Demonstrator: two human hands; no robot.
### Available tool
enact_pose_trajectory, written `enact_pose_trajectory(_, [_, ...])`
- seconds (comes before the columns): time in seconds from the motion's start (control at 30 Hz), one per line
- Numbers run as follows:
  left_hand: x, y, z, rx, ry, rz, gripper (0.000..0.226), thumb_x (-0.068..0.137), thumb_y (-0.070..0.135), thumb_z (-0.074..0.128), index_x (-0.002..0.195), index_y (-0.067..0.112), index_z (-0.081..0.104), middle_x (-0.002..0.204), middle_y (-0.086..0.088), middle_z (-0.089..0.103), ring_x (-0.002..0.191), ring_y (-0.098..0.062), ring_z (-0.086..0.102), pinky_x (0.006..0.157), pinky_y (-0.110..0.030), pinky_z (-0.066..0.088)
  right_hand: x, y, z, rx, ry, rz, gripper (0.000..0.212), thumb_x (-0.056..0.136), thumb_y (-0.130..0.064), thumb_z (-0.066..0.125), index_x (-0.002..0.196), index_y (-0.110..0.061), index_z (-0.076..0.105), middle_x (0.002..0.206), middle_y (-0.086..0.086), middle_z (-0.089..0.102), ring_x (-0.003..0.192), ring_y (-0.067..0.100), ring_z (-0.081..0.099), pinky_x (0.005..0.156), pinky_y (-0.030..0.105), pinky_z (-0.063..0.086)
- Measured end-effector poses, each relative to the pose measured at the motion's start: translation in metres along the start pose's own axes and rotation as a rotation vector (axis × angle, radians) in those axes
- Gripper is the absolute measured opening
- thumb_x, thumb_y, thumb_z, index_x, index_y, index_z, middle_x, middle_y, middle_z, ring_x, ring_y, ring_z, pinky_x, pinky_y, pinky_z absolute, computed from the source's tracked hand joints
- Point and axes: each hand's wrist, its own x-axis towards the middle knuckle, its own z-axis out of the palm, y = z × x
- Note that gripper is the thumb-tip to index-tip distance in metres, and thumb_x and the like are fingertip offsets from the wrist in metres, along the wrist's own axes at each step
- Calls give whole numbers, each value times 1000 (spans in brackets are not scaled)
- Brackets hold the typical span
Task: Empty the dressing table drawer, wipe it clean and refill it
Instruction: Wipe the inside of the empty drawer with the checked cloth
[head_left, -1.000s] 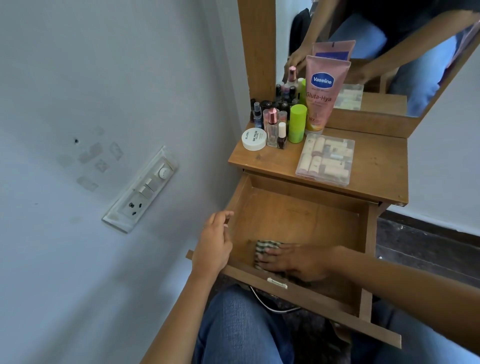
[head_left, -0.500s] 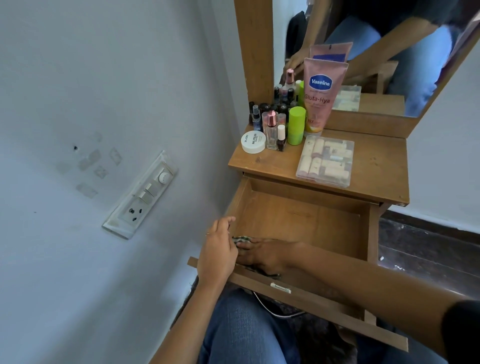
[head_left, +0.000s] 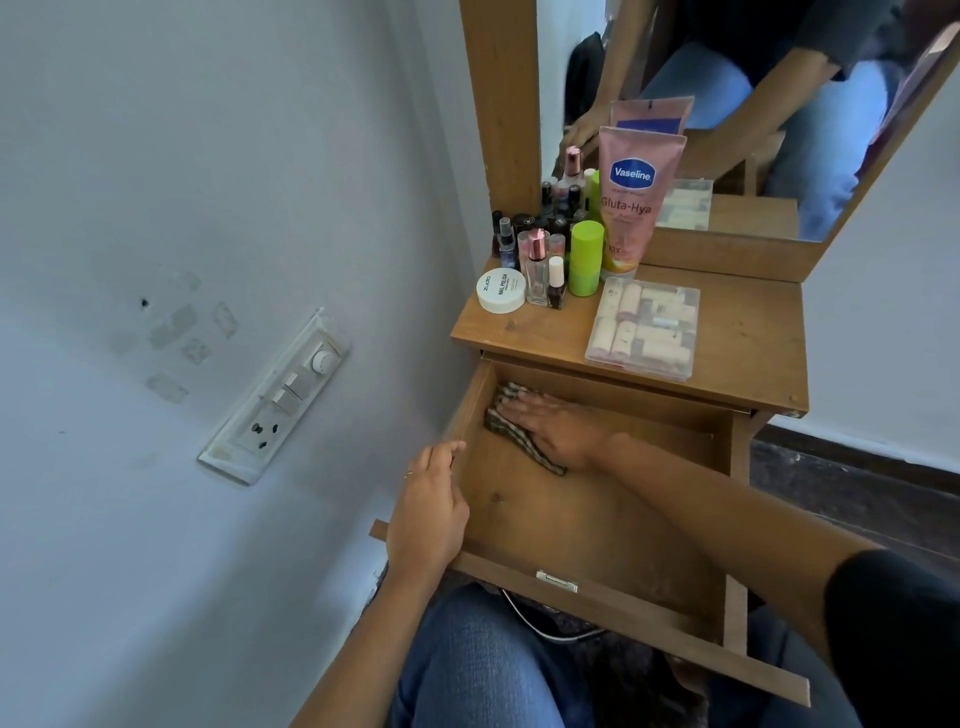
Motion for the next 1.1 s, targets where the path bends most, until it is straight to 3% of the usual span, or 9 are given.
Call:
enact_pose_trajectory(0.13, [2, 2, 0, -5, 8, 6, 42, 90, 0, 43, 126, 18, 52, 126, 4, 55, 108, -11, 55, 79, -19, 43, 5, -14, 11, 2, 36, 63, 58, 99, -19, 32, 153, -25, 11, 160, -1, 7, 148, 16, 0, 118, 31, -2])
enact_pose_trajectory(0.27, [1, 2, 0, -8, 8, -6, 42, 90, 2, 44, 126, 20, 52, 126, 6, 54, 103, -10, 57, 76, -19, 44, -17, -54, 41, 8, -28, -178, 63, 95, -17, 43, 152, -24, 16, 159, 1, 14, 148, 17, 6, 121, 38, 3])
enact_pose_trajectory(0.33, [1, 3, 0, -4, 11, -12, 42, 91, 3, 45, 128, 21, 51, 127, 6, 53, 102, -9, 57, 74, -20, 46, -29, -69, 44, 47, -126, -309, 58, 97, -12, 41, 151, -20, 22, 159, 2, 15, 147, 15, 5, 119, 31, -2])
enact_pose_trajectory(0.4, [1, 3, 0, -4, 9, -10, 42, 91, 2, 44, 129, 21, 50, 128, 6, 53, 105, -9, 56, 75, -21, 48, -31, -69, 39, 92, -179, -380, 54, 98, -10, 39, 150, -17, 25, 158, 2, 17, 147, 12, 6, 116, 26, -4])
enact_pose_trajectory(0.5, [0, 3, -1, 2, -8, -3, 43, 91, 3, 45, 129, 21, 49, 127, 5, 53, 109, -12, 55, 81, -25, 50, -26, -57, 28, 100, -152, -408, 53, 96, -9, 45, 147, -20, 33, 154, -2, 30, 145, 10, 17, 120, 32, 6])
enact_pose_trajectory(0.7, [2, -1, 1, -4, -29, 14, 46, 87, -3, 43, 126, 19, 51, 124, 2, 54, 110, -15, 52, 83, -31, 49, -5, -17, 9, 9, -38, -238, 51, 101, -18, 36, 149, -30, 25, 156, -8, 25, 145, 11, 18, 120, 38, 12])
enact_pose_trajectory(0.9, [3, 1, 2, 26, -9, 28, 45, 89, -1, 43, 128, 19, 51, 127, 2, 53, 116, -14, 49, 86, -27, 47, 14, 0, 6, 9, 78, 85, 55, 100, -13, 28, 152, -24, 15, 159, -2, 14, 147, 16, 11, 120, 30, 10])
enact_pose_trajectory(1.1, [2, 3, 2, 7, -2, 33, 45, 88, -3, 43, 126, 18, 53, 124, 2, 54, 112, -15, 52, 85, -28, 48, 9, -20, 17, 105, 40, 40, 63, 93, -4, 40, 151, -19, 21, 159, 5, 13, 148, 17, 5, 114, 21, -5])
